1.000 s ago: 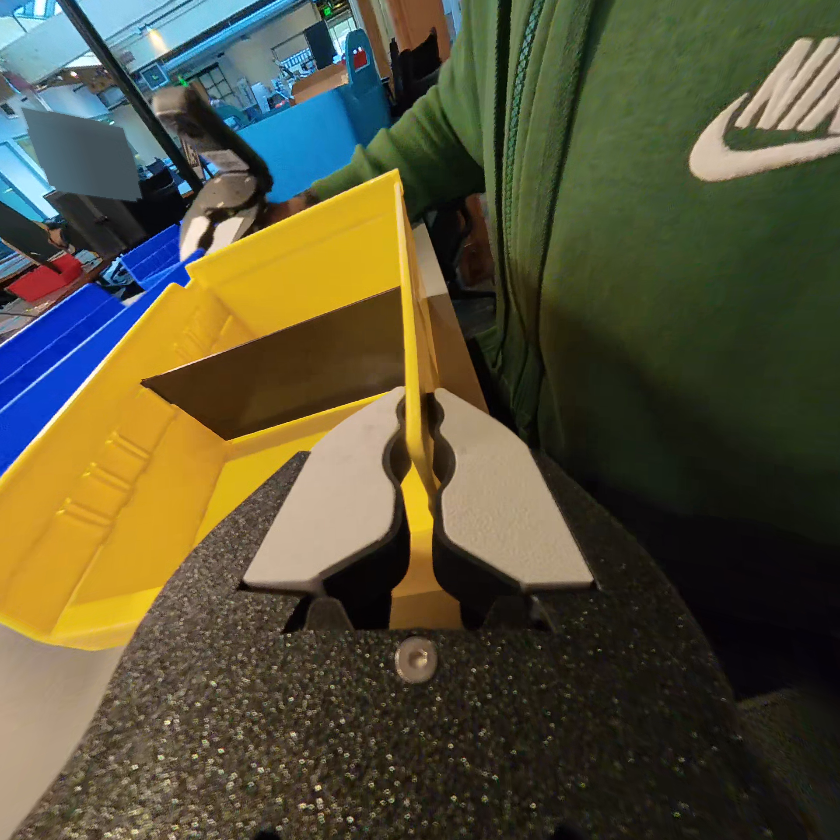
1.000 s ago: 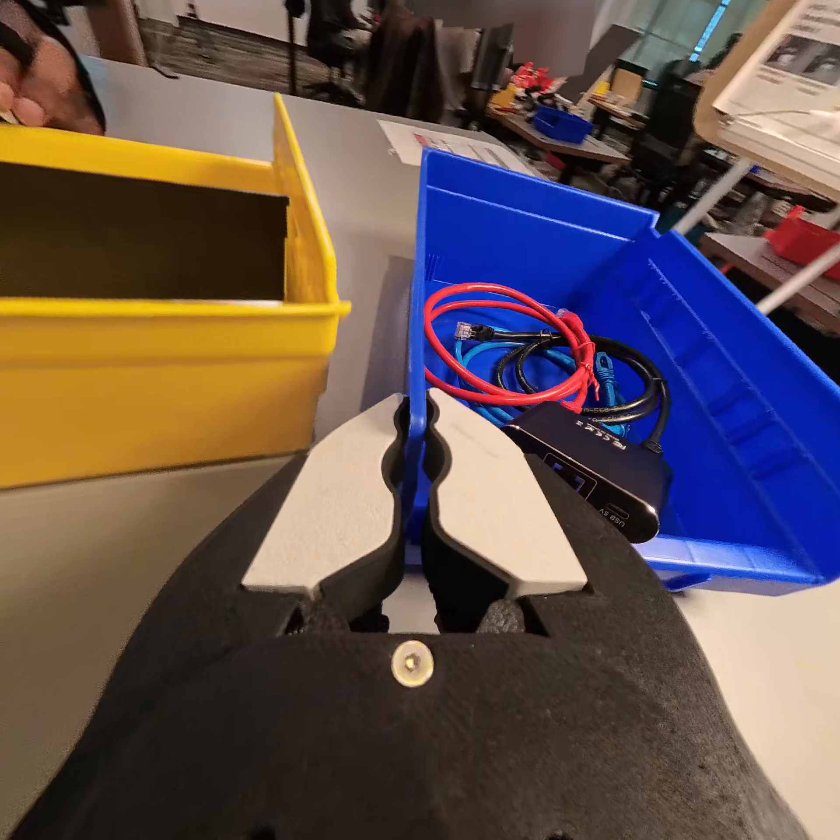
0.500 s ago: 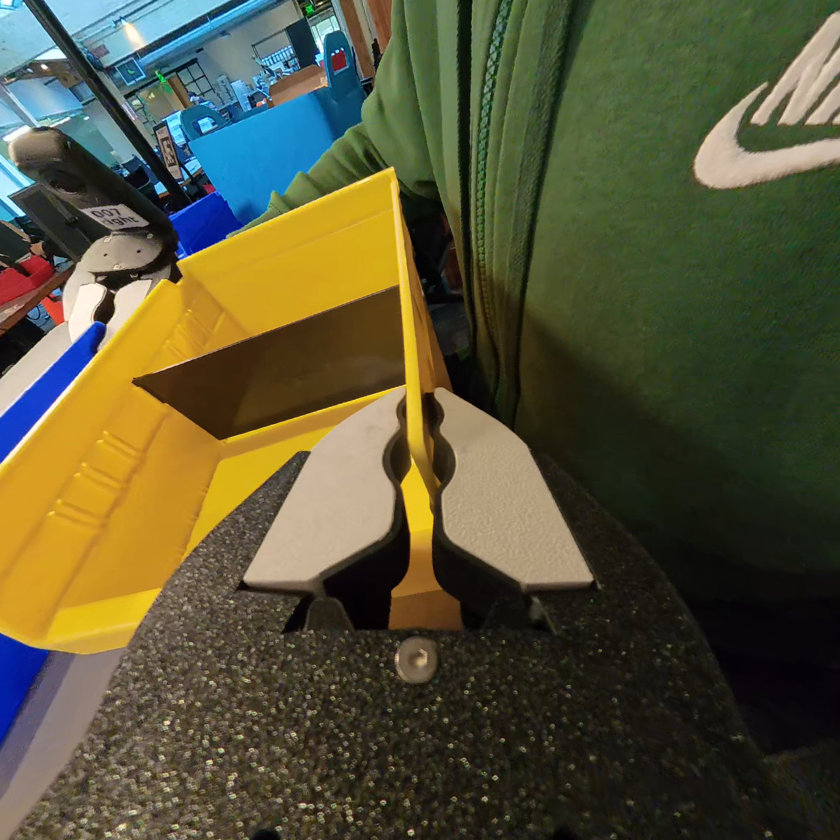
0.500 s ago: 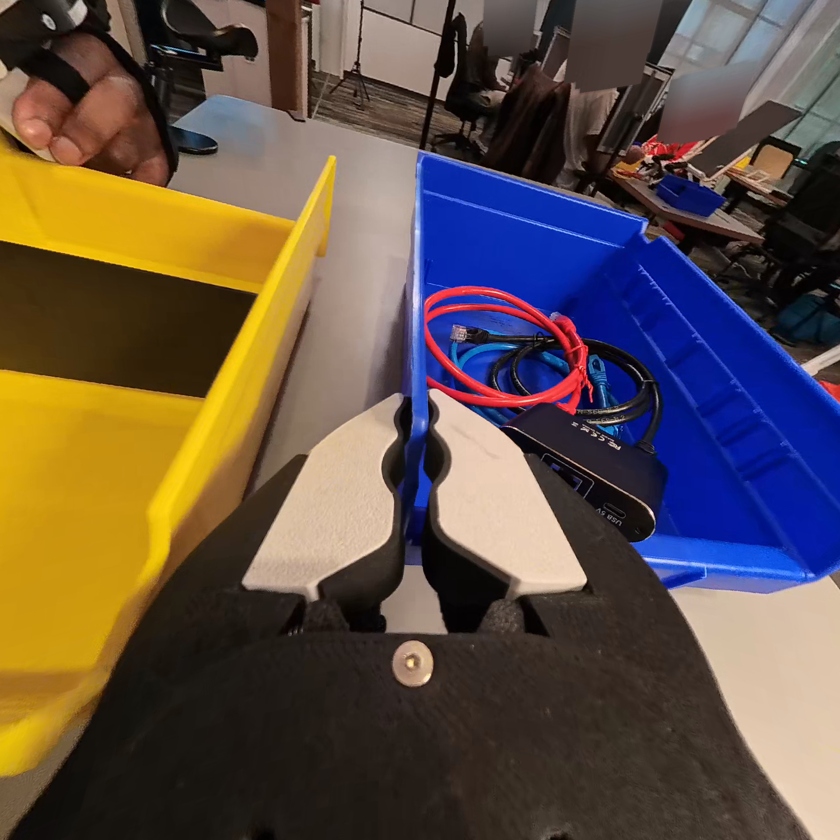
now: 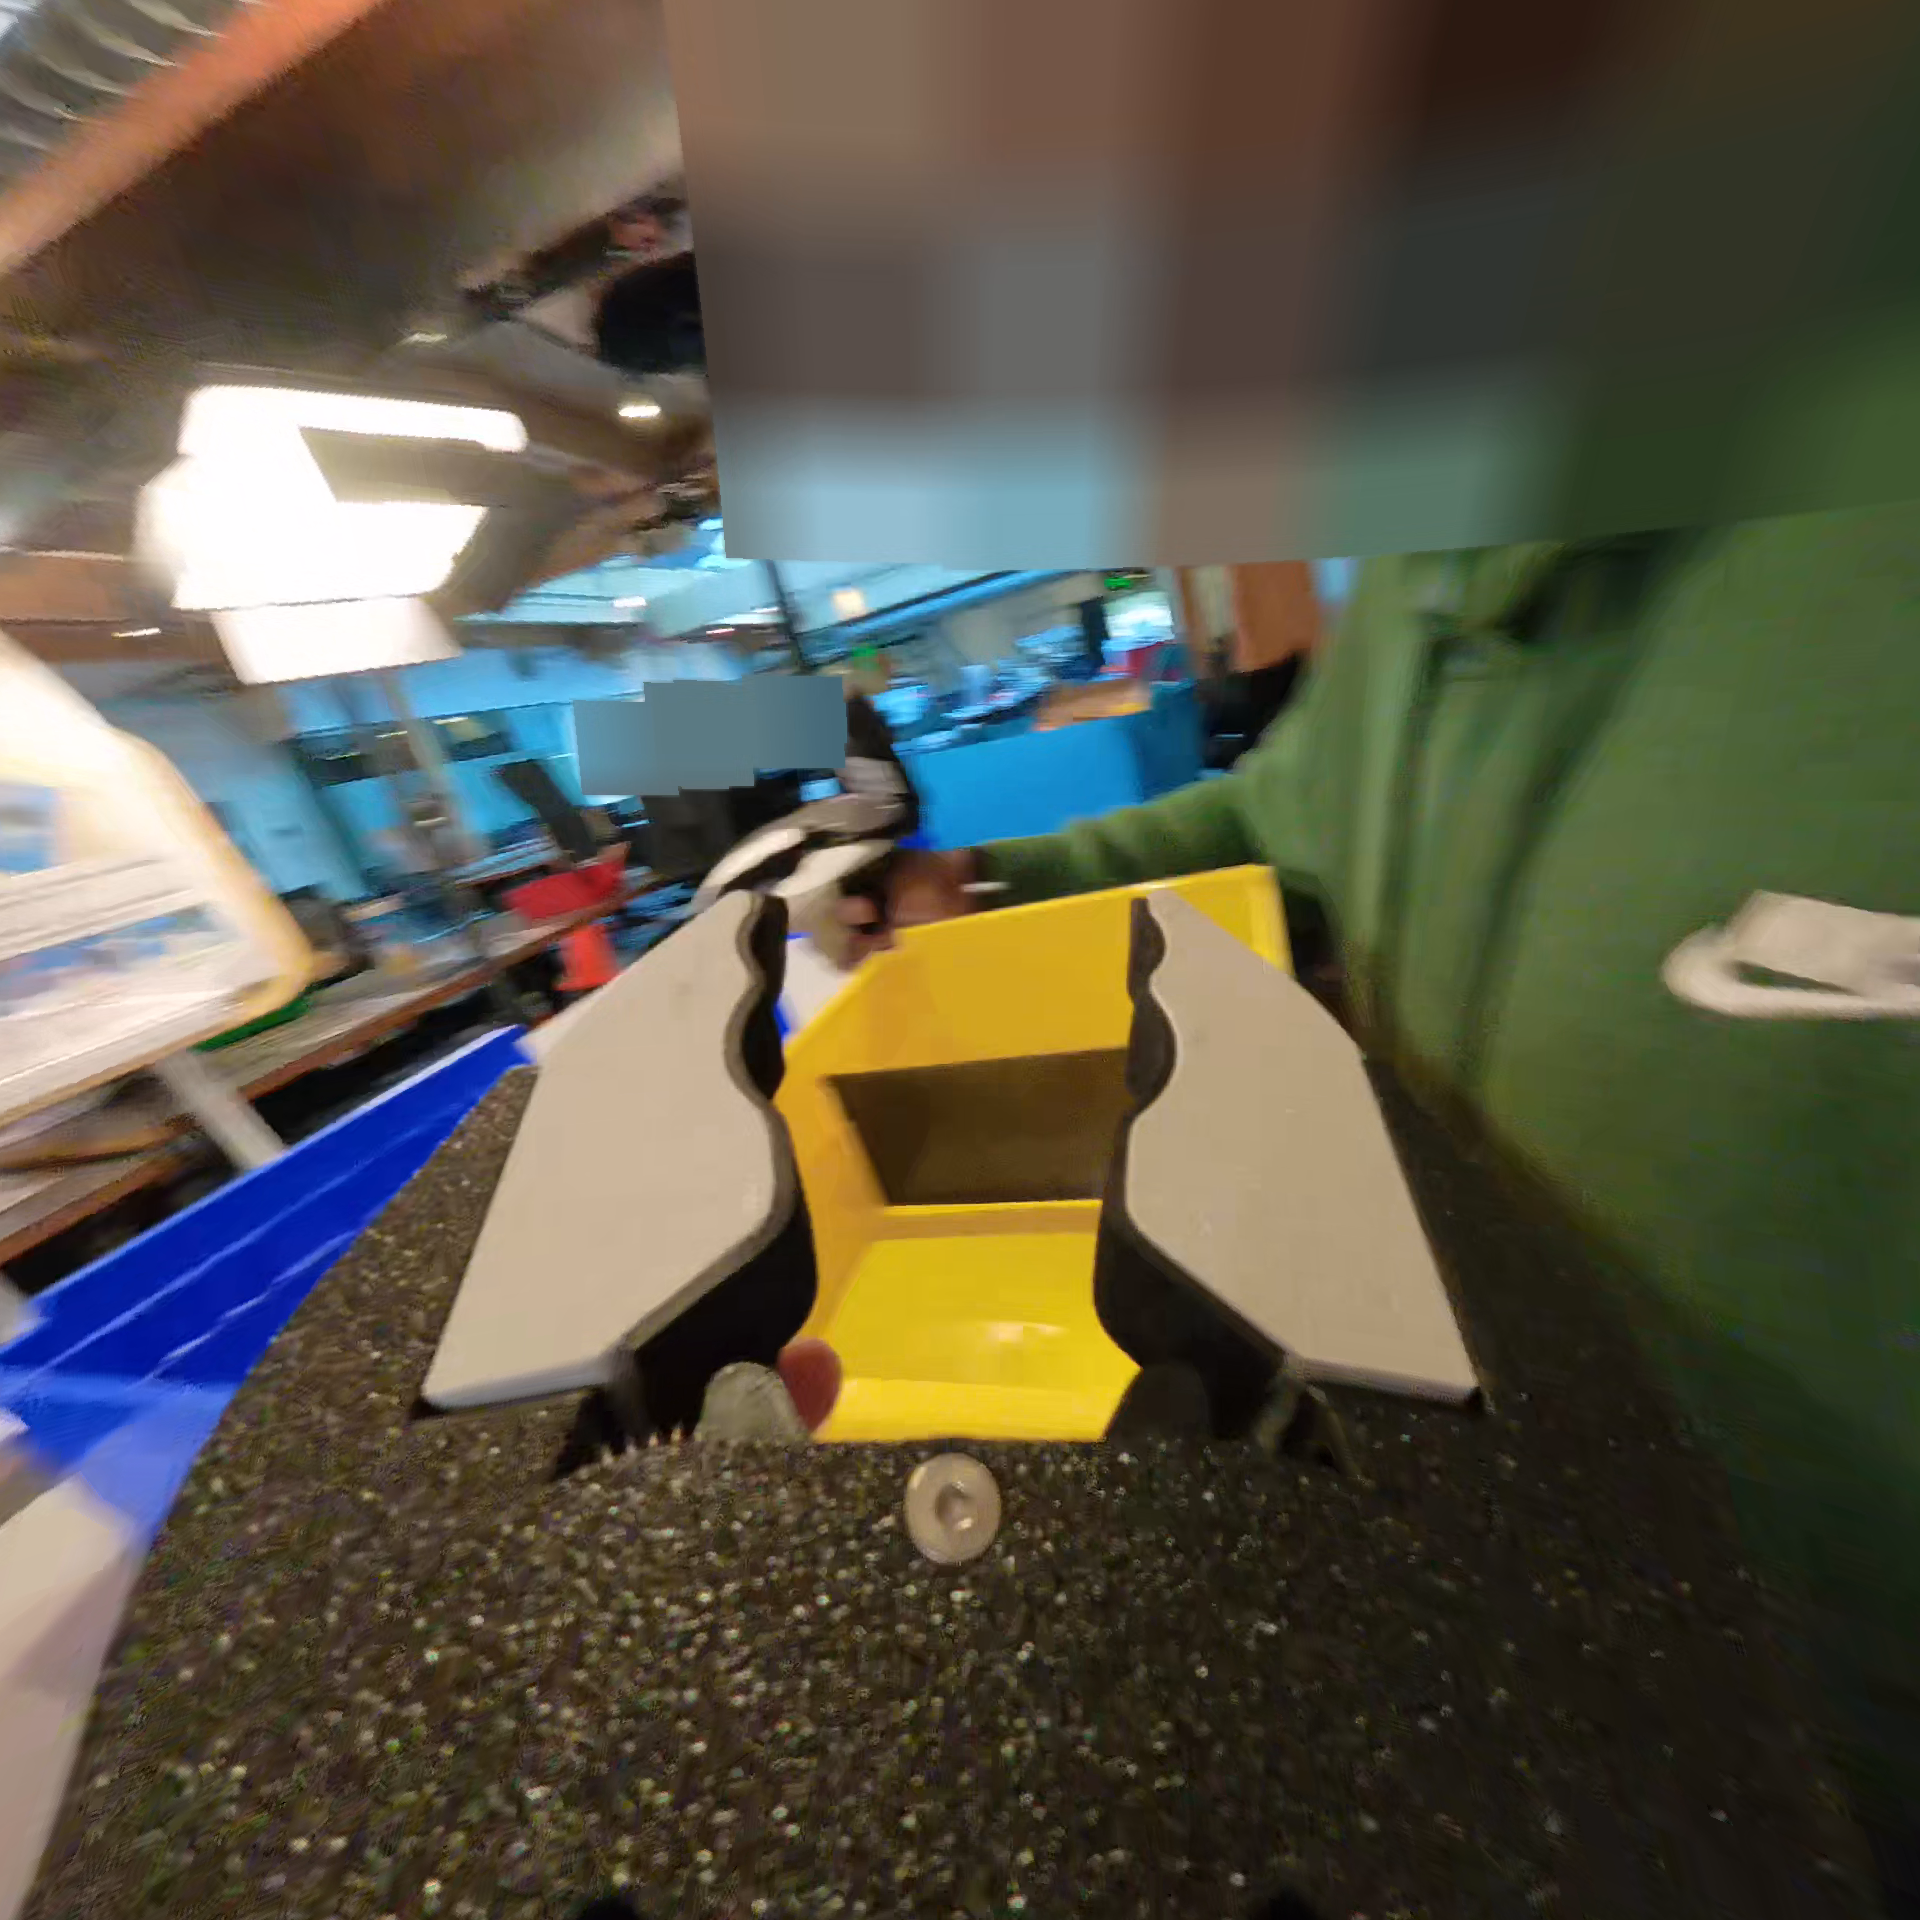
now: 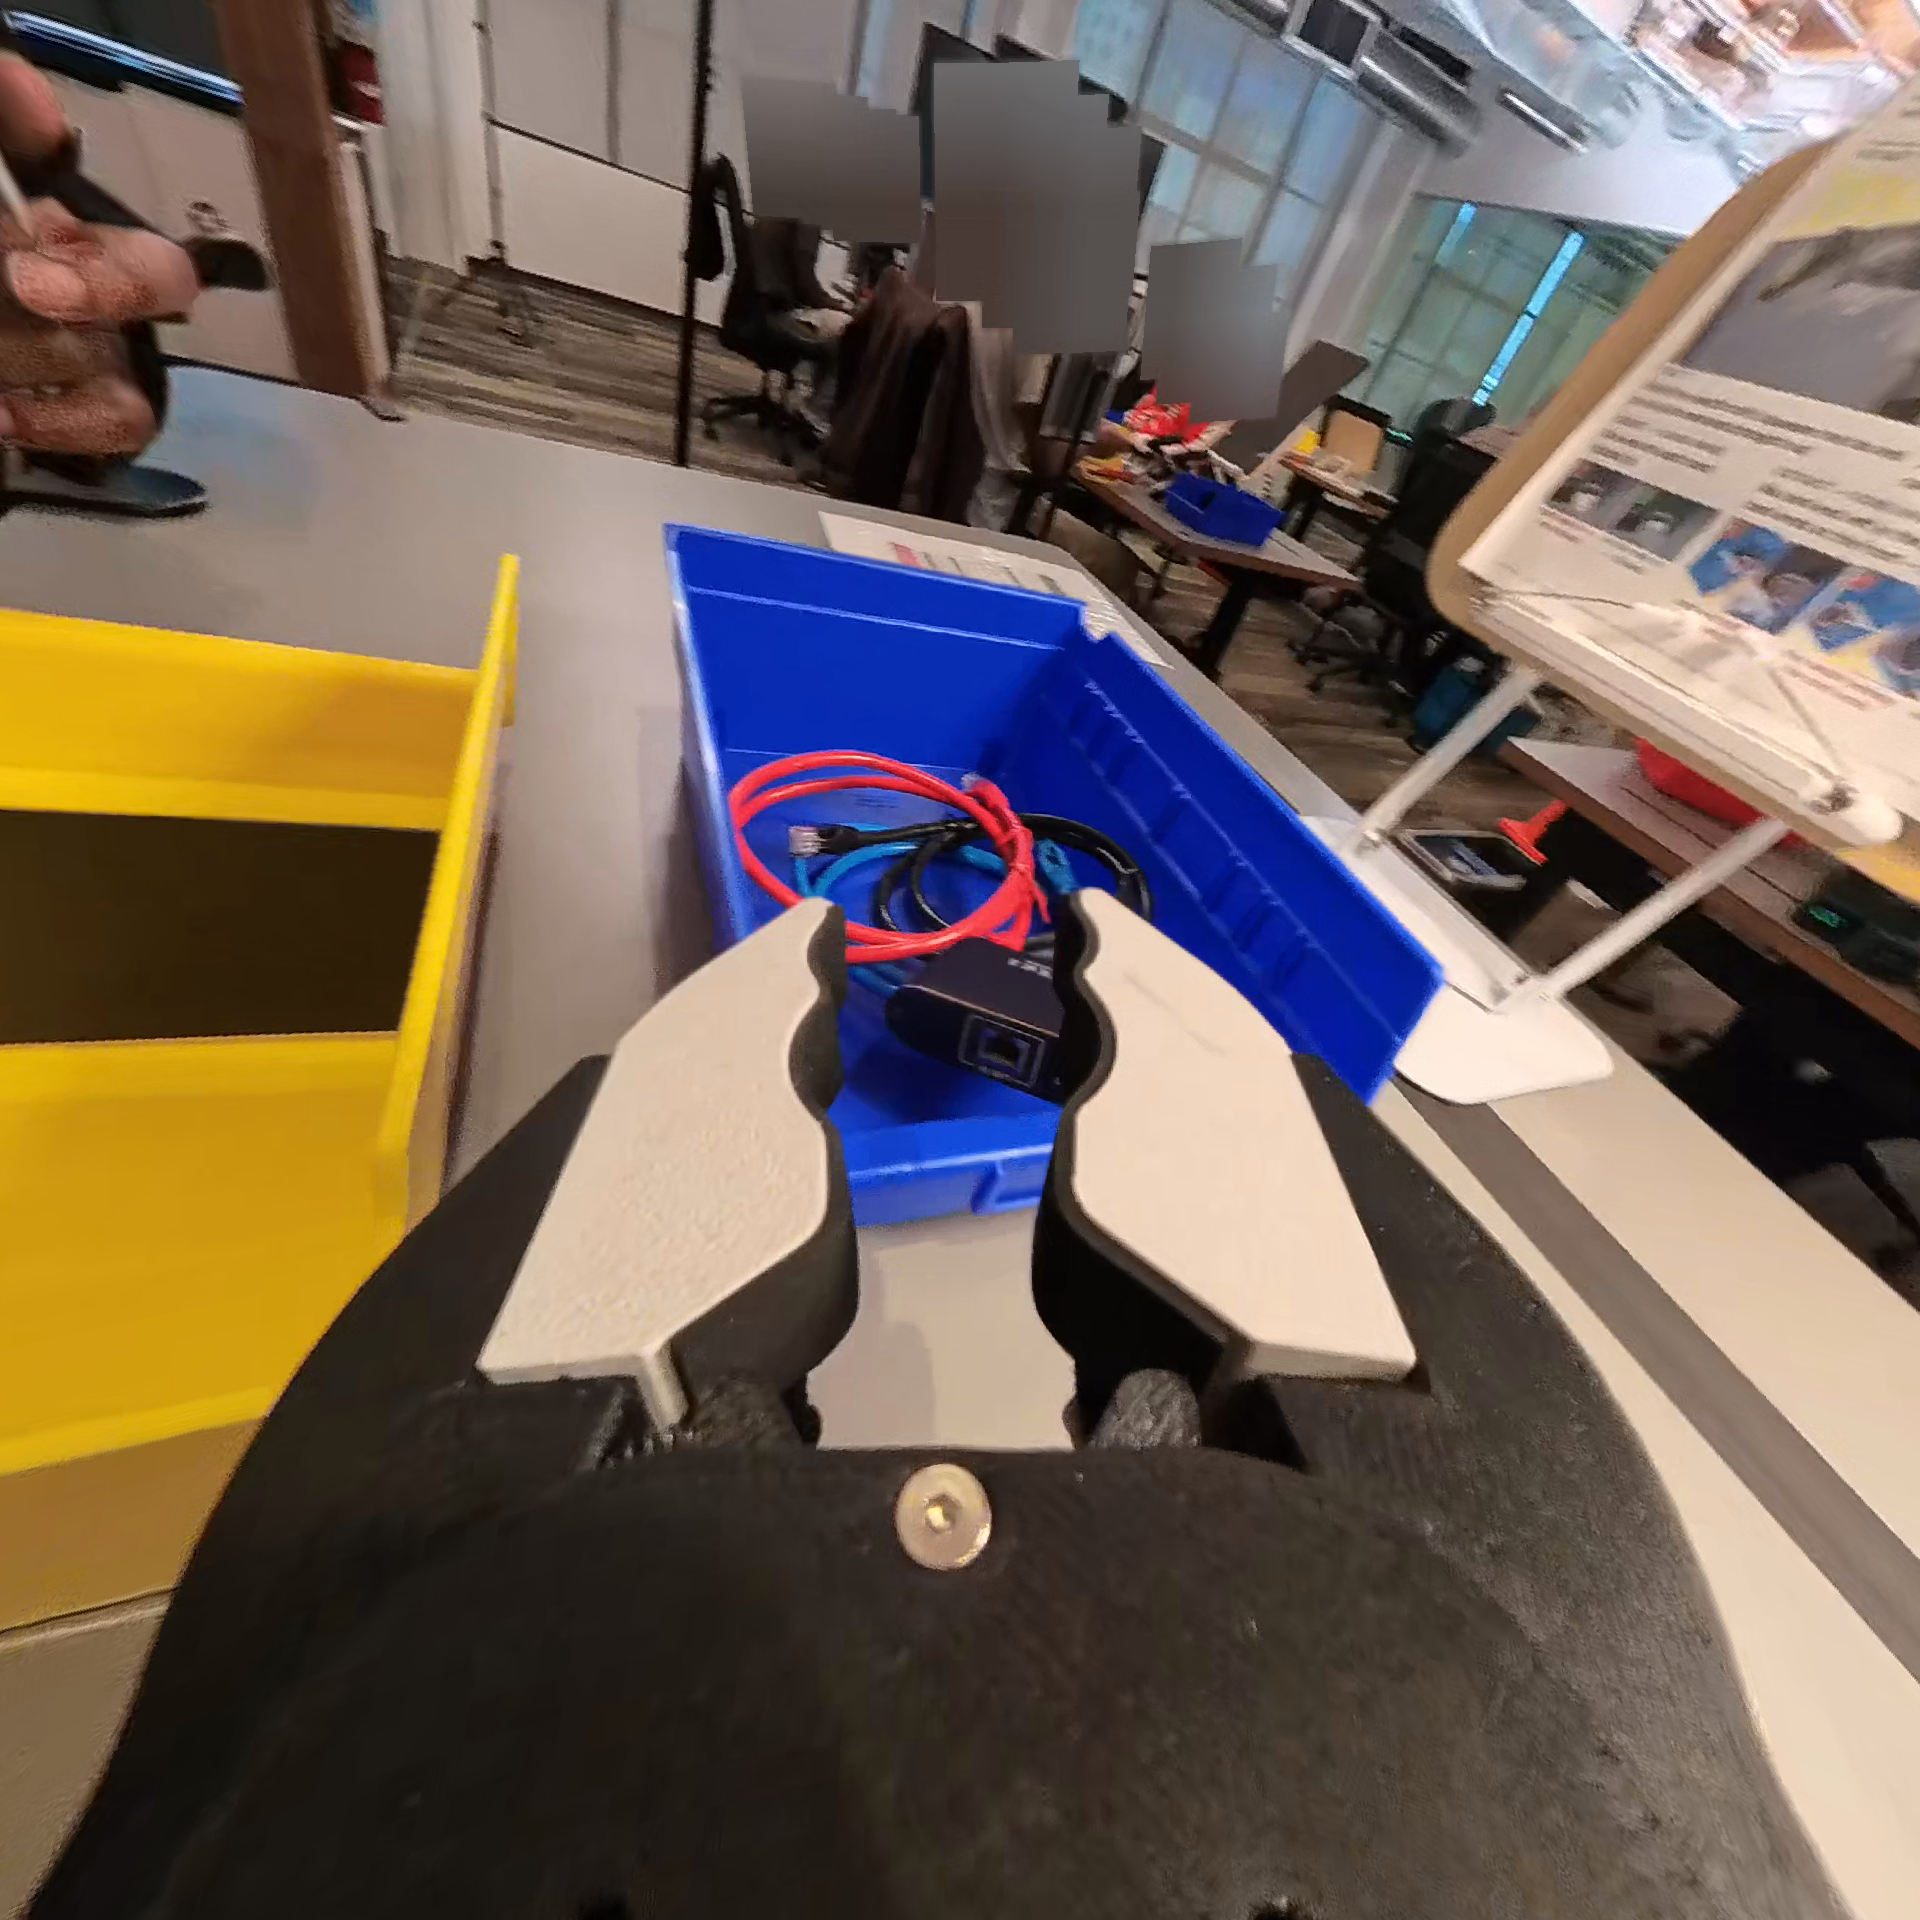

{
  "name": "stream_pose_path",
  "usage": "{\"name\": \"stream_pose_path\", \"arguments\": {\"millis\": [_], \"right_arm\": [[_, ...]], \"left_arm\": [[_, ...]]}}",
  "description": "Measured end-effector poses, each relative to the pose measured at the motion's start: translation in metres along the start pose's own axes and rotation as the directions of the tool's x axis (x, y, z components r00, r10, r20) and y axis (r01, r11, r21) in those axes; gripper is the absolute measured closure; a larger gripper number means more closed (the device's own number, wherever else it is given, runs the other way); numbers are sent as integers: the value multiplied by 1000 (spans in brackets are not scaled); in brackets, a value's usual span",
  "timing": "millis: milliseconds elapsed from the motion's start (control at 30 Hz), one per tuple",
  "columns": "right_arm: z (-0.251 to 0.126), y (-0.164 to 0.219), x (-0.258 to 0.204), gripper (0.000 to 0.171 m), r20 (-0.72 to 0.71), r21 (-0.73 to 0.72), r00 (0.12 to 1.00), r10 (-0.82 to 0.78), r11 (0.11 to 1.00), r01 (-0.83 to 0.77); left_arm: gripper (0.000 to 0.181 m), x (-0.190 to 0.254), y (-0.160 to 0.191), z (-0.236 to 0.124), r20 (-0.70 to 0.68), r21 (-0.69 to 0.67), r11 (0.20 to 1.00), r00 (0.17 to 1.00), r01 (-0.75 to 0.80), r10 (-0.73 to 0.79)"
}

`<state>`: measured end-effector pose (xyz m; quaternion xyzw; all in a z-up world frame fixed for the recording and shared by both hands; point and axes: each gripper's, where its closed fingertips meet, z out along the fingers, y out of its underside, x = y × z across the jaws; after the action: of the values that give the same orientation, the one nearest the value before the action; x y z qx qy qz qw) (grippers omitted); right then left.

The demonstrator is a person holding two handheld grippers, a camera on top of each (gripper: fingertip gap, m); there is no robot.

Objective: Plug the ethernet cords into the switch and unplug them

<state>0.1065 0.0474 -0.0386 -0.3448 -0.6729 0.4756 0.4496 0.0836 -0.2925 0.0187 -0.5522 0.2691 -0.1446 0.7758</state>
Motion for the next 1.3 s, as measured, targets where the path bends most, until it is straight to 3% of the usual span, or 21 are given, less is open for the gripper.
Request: {"name": "stream_pose_path", "arguments": {"millis": [67, 167, 300, 433, 500, 633, 667, 733, 800, 933, 1100, 1300], "right_arm": [[-9, -5, 6, 128, -52, -35, 998, 33, 999, -35], [-23, -9, 3, 125, -133, -115, 985, 106, 986, -122], [-37, -4, -23, 118, -242, -279, 963, 120, 942, -187], [-61, -9, -47, 115, -312, -347, 920, 237, 873, -343], [-72, -8, -70, 108, -271, -389, 903, 332, 821, -418], [-84, 13, -110, 107, -233, -502, 881, 412, 725, -472], [-85, 21, -120, 108, -219, -539, 879, 423, 699, -470], [-85, 33, -139, 117, -163, -599, 878, 451, 662, -451], [-84, 31, -143, 132, -117, -587, 871, 477, 674, -448], [-92, 36, -128, 136, -93, -618, 900, 425, 685, -387], [-120, 52, -77, 140, -121, -713, 961, 249, 652, -258], [-163, 79, -2, 140, -129, -819, 989, 76, 553, -150]], "left_arm": [[109, -53, 3, 1, 225, -58, 998, 974, -10, 23], [115, -134, 28, -6, 530, -247, 968, 843, 48, 93], [117, -188, 95, -5, 598, -513, 787, 800, 343, 41], [122, -219, 142, 7, 639, -492, 619, 737, 612, -221], [119, -230, 156, 9, 658, -461, 532, 676, 711, -333], [127, -243, 179, 7, 657, -478, 409, 626, 777, -421], [136, -244, 180, 9, 645, -471, 391, 611, 791, -459], [161, -247, 185, 4, 625, -519, 390, 649, 760, -433], [164, -248, 184, 4, 602, -523, 409, 664, 748, -443], [166, -251, 182, -7, 601, -554, 440, 706, 706, -375], [168, -258, 173, -52, 599, -653, 415, 768, 633, -227], [168, -267, 155, -134, 582, -762, 311, 811, 568, -58]]}}
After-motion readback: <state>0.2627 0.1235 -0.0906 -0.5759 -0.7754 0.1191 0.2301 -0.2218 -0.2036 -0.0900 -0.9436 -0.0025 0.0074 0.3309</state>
